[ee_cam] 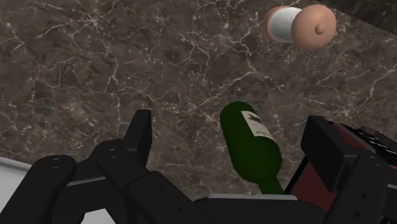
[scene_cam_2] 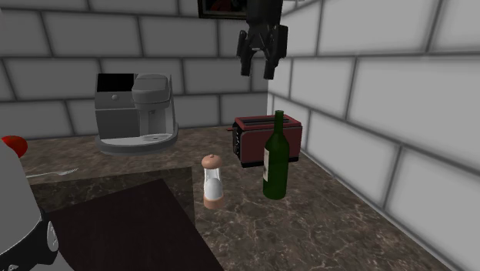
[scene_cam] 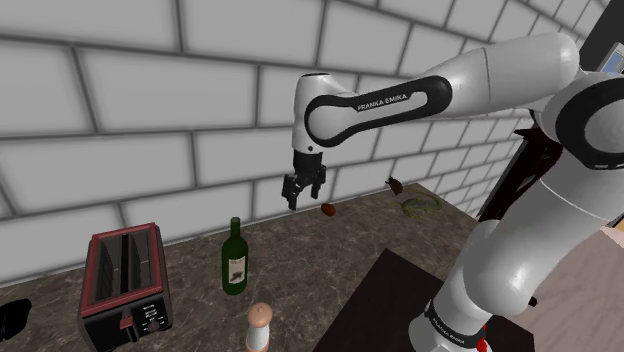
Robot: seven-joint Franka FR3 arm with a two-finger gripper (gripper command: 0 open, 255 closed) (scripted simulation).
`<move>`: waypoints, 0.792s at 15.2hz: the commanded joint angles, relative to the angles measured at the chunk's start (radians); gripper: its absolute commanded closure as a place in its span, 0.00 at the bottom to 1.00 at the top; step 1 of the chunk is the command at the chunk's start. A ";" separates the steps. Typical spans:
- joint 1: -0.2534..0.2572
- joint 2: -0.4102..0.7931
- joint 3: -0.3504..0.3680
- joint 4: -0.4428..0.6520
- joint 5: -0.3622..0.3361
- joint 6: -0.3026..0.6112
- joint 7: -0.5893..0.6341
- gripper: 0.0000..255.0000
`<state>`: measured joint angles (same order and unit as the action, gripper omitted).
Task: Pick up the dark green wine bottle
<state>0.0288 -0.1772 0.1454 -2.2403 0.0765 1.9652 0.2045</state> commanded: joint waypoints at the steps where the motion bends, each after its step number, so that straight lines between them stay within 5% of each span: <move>1: 0.004 0.080 0.009 0.059 -0.007 0.023 0.011 0.00; 12: 0.051 0.514 0.036 0.429 -0.069 0.087 0.073 0.00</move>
<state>0.0744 0.2919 0.1811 -1.8558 0.0150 2.0528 0.2725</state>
